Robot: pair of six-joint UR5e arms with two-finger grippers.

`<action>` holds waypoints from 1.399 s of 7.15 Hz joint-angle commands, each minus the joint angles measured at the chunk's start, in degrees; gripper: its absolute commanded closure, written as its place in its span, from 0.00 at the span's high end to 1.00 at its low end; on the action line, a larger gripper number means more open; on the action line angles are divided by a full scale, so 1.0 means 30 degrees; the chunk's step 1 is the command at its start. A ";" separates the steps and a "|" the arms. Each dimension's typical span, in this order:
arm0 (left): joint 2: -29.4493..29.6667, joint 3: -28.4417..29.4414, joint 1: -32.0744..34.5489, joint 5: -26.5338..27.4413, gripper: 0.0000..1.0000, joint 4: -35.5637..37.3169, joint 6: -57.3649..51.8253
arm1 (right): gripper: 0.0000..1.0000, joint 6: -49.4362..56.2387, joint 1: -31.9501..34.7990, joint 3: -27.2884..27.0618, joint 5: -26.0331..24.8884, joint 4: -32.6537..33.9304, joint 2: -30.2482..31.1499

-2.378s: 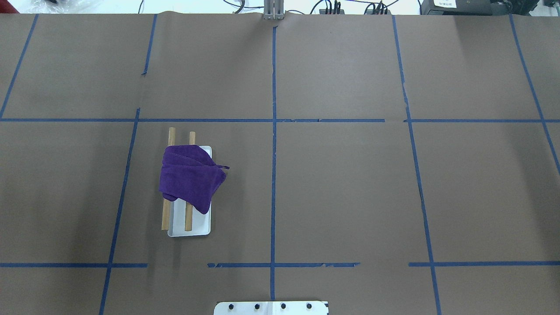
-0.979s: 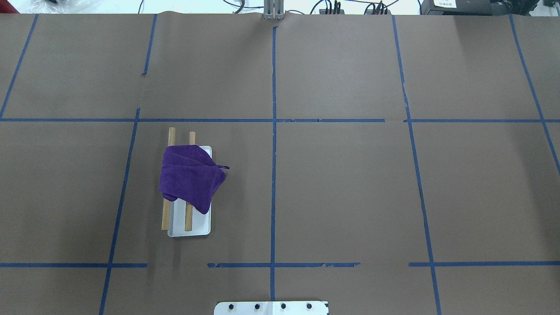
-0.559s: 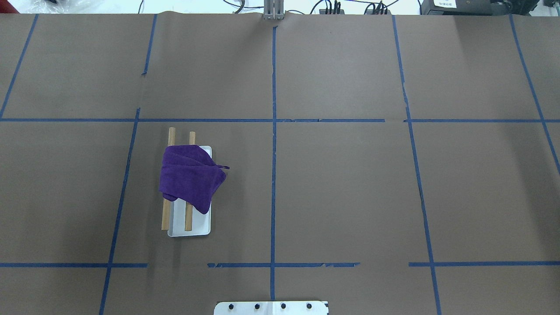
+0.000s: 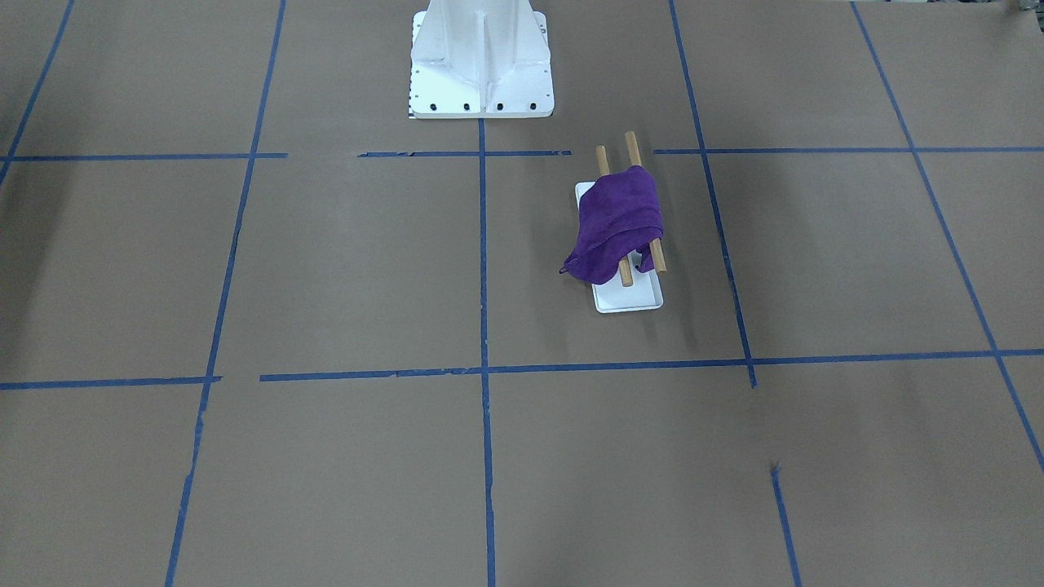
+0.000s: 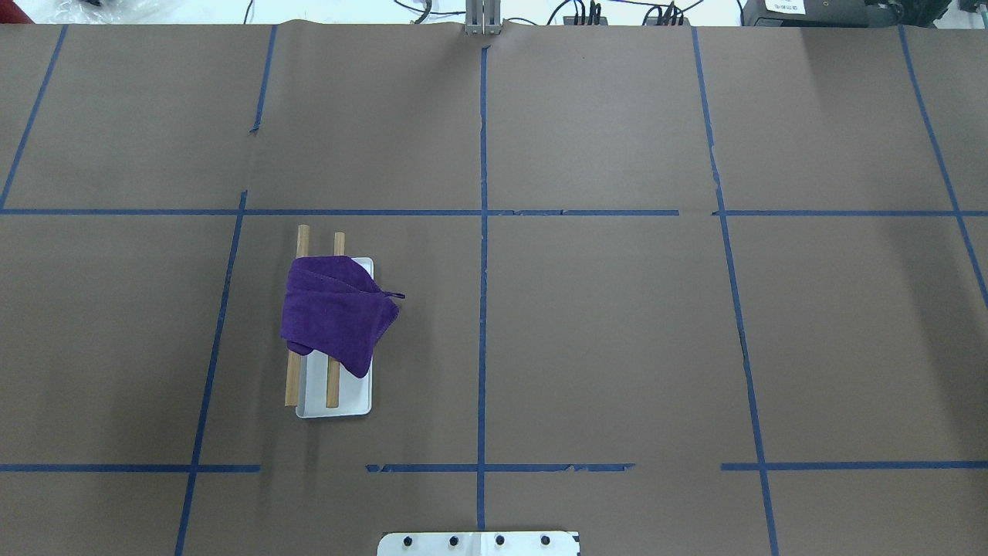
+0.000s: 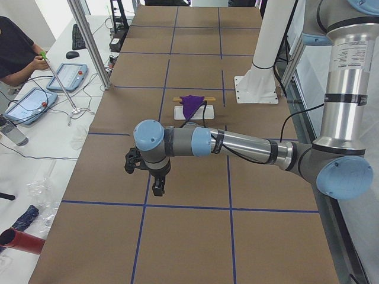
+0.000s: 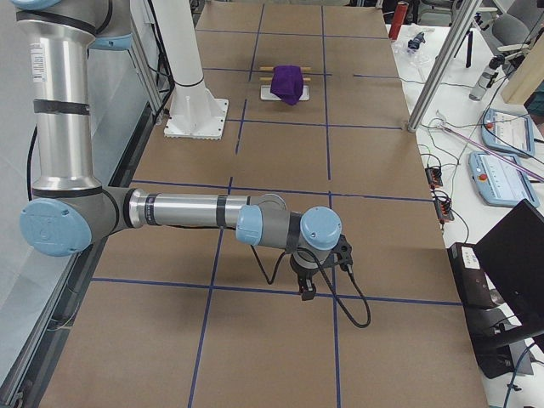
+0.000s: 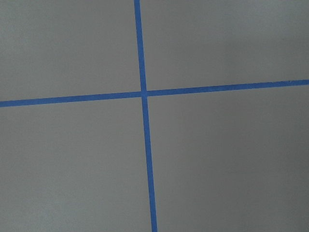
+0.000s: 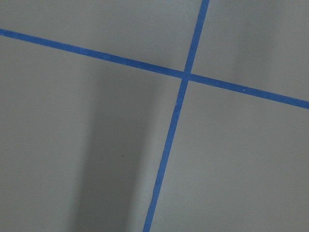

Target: Hang towel on rack

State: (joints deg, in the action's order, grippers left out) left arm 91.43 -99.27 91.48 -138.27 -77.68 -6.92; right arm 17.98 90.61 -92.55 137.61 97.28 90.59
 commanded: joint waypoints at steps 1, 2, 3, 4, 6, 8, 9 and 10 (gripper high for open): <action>0.0022 0.0130 -0.0025 0.0007 1.00 -0.0729 0.0167 | 1.00 -0.0075 -0.0173 -0.0351 -0.0661 0.0006 -0.0108; -0.0036 0.0218 -0.0025 0.0065 1.00 -0.1432 0.0198 | 1.00 -0.0075 -0.0173 -0.0439 -0.0723 0.0006 -0.0079; -0.0036 0.0596 -0.0025 0.0066 1.00 -0.1642 0.0198 | 1.00 -0.0075 -0.0173 -0.0469 -0.0753 0.0006 -0.0050; -0.0036 0.0919 -0.0025 0.0211 1.00 -0.2601 0.0227 | 1.00 -0.0075 -0.0260 -0.0557 -0.1565 0.0006 -0.0079; 0.0544 0.1798 -0.0054 0.0357 1.00 -0.3576 0.1301 | 1.00 -0.0075 -0.0290 -0.0646 -0.1574 -0.0023 -0.0021; 0.0521 0.1772 -0.0083 0.2110 1.00 -0.3607 0.1428 | 1.00 -0.0046 -0.0290 -0.0645 -0.1515 -0.0081 -0.0021; 0.0578 0.1801 -0.0083 0.2087 1.00 -0.3578 0.1428 | 1.00 -0.0016 -0.0290 -0.0645 -0.1457 -0.0169 0.0067; 0.0521 0.1888 -0.0083 0.2000 1.00 -0.3549 0.1341 | 1.00 -0.0045 -0.0290 -0.0616 -0.1456 -0.0169 0.0096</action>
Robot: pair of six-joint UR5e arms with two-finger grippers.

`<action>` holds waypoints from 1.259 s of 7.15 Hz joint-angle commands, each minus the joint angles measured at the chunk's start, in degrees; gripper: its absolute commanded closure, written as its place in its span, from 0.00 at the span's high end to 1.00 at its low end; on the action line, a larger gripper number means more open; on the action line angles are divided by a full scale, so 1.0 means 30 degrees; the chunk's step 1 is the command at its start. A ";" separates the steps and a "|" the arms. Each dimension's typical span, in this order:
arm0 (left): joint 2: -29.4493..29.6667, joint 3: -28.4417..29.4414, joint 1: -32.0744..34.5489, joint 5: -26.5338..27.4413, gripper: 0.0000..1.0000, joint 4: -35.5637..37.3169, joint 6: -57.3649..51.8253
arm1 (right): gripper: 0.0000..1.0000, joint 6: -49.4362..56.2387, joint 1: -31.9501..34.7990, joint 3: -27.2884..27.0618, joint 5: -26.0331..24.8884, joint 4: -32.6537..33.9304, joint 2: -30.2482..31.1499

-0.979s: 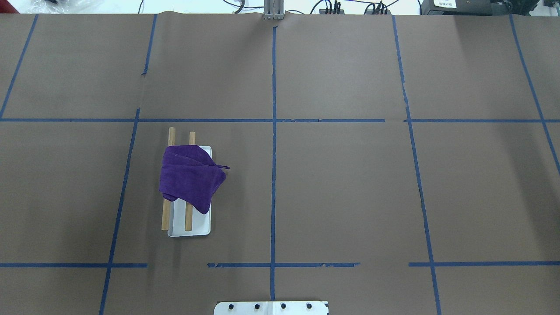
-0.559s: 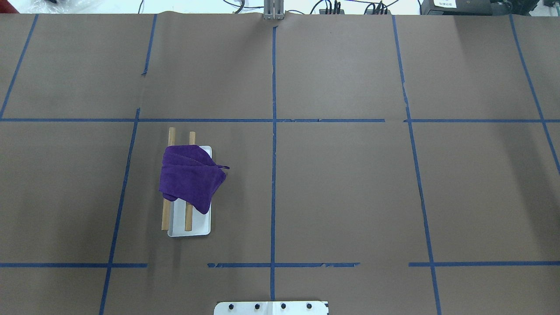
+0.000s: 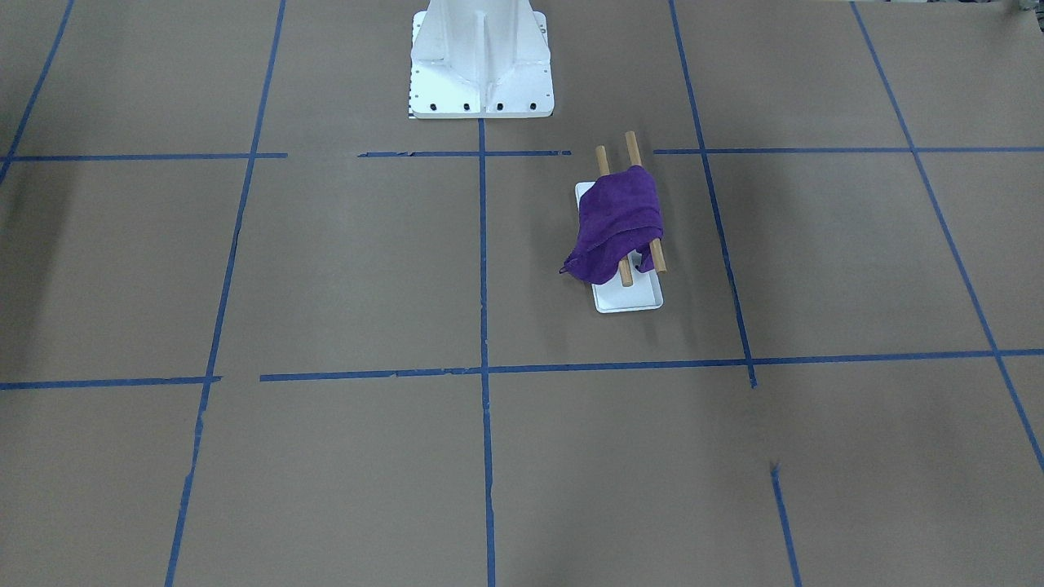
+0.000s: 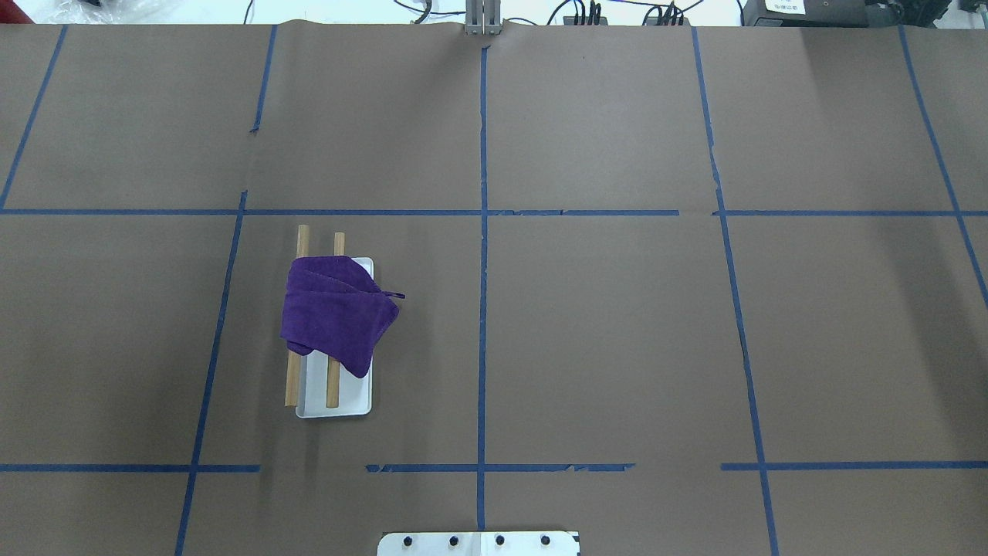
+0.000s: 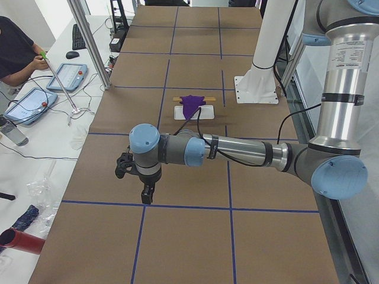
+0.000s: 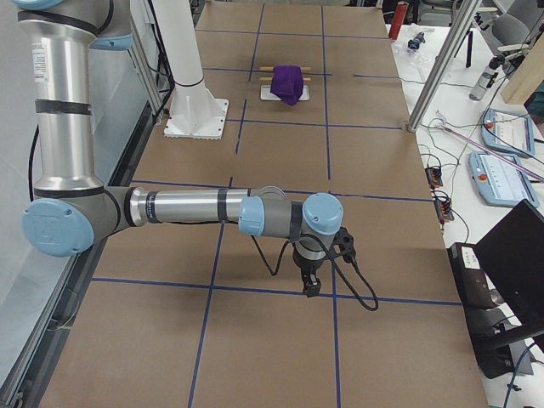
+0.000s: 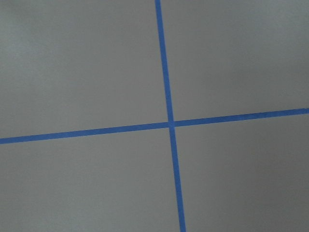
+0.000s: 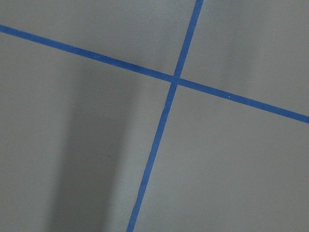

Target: Hang towel on rack

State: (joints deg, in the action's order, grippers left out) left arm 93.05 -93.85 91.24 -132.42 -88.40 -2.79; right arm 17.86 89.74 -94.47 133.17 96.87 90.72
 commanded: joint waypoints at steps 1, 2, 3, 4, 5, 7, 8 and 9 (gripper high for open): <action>-0.0252 -0.0179 0.0056 0.0020 1.00 -0.0094 -0.0096 | 1.00 0.0022 -0.0001 -0.0003 0.0025 -0.0035 0.0052; -0.0370 -0.0385 0.0057 0.0020 1.00 -0.0095 0.0077 | 1.00 -0.0007 -0.0001 -0.0004 0.0025 -0.0064 0.0052; -0.0400 -0.0532 0.0086 0.0049 1.00 -0.0066 0.0137 | 1.00 -0.0007 -0.0001 -0.0033 0.0054 -0.0064 0.0052; -0.0429 -0.0563 0.0086 0.0020 1.00 -0.0095 0.0138 | 1.00 -0.0036 -0.0001 -0.0091 0.0054 -0.0064 0.0023; -0.0372 -0.0650 0.0057 0.0020 1.00 -0.0211 0.0138 | 1.00 -0.0036 -0.0001 -0.0266 0.0083 -0.0064 0.0052; -0.0312 -0.0885 0.0057 -0.0009 1.00 -0.0096 0.0109 | 1.00 -0.0066 -0.0001 -0.0531 0.0376 -0.0035 0.0082; -0.0284 -0.0885 0.0057 -0.0009 1.00 -0.0124 0.0108 | 1.00 -0.0066 -0.0030 -0.0560 0.0434 -0.0035 0.0082; -0.0283 -0.0914 0.0057 -0.0009 1.00 -0.0125 0.0108 | 1.00 -0.0066 -0.0031 -0.0589 0.0435 -0.0035 0.0082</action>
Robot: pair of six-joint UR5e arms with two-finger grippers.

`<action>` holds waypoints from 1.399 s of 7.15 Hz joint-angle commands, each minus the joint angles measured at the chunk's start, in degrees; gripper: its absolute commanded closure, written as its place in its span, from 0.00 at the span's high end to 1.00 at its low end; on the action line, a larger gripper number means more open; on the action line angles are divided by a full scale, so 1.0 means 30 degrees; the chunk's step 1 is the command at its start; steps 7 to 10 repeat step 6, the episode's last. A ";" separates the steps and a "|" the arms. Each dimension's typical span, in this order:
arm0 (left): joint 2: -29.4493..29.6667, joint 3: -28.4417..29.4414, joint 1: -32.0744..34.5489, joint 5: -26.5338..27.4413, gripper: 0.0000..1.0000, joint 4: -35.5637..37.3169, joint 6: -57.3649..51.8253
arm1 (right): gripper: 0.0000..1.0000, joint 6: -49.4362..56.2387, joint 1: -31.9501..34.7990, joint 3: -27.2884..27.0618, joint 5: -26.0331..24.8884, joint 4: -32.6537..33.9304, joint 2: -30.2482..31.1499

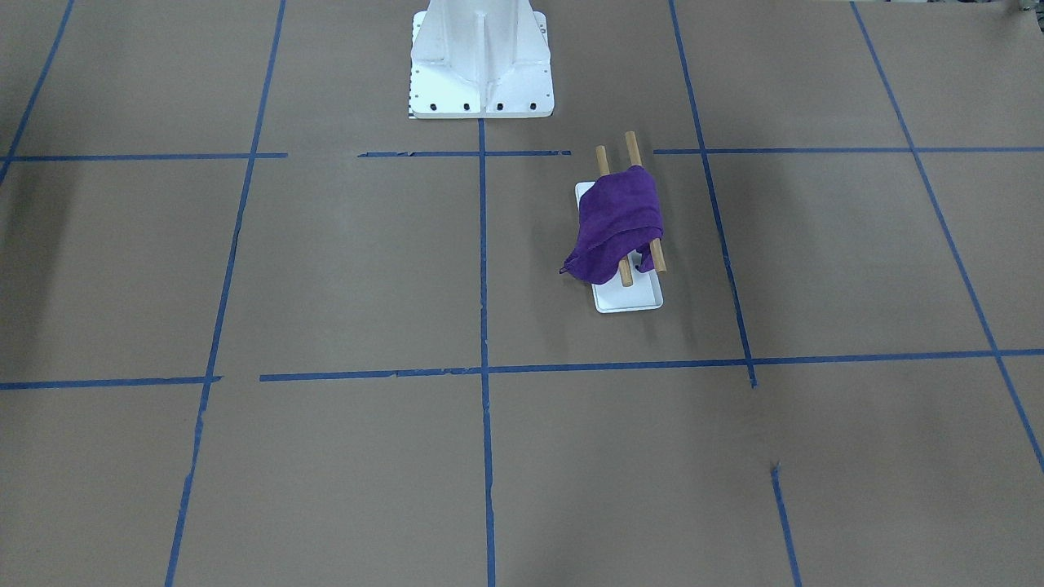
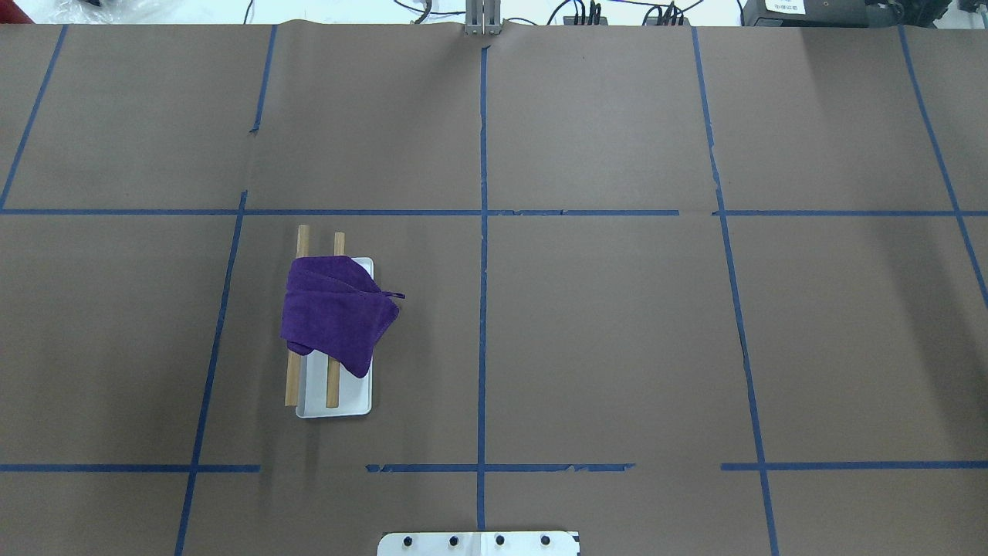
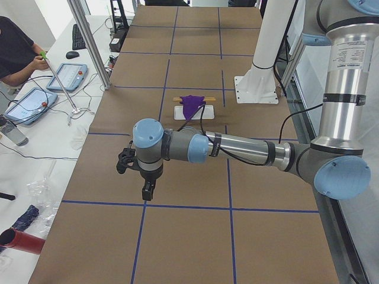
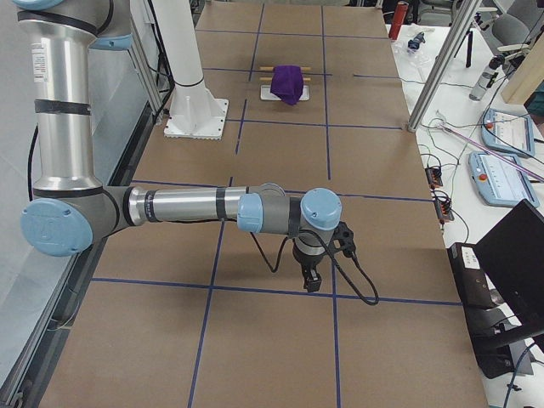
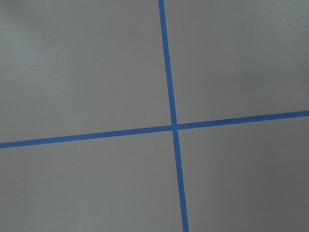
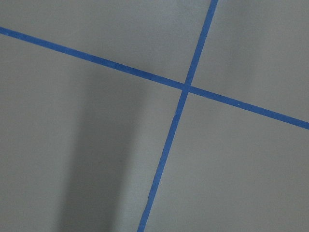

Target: Hang towel on rack

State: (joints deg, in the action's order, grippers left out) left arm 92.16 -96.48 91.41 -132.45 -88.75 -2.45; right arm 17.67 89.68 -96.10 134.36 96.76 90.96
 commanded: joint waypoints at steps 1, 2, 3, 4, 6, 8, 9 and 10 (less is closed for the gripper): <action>-0.0220 -0.0124 0.0115 0.0057 1.00 -0.0354 -0.0381 | 1.00 -0.0002 -0.0010 -0.0046 0.0037 0.0001 0.0003; -0.0832 -0.0560 -0.0087 0.0231 1.00 -0.1633 -0.0936 | 1.00 -0.0002 -0.0010 -0.0191 0.0037 0.0001 0.0032; -0.1012 -0.0681 -0.0089 0.0146 1.00 -0.1733 -0.1115 | 1.00 -0.0002 -0.0010 -0.0193 0.0037 0.0001 0.0032; -0.1014 -0.0711 -0.0089 0.0116 1.00 -0.1705 -0.1117 | 1.00 -0.0002 -0.0010 -0.0164 0.0037 0.0001 0.0032; -0.0984 -0.0886 -0.0089 0.0058 1.00 -0.1646 -0.1088 | 1.00 -0.0002 -0.0010 -0.0163 0.0037 0.0001 0.0032; -0.0984 -0.0886 -0.0089 0.0058 1.00 -0.1646 -0.1088 | 1.00 -0.0002 -0.0010 -0.0163 0.0037 0.0001 0.0032; -0.0984 -0.0886 -0.0089 0.0058 1.00 -0.1646 -0.1088 | 1.00 -0.0002 -0.0010 -0.0163 0.0037 0.0001 0.0032; -0.0984 -0.0886 -0.0089 0.0058 1.00 -0.1646 -0.1088 | 1.00 -0.0002 -0.0010 -0.0163 0.0037 0.0001 0.0032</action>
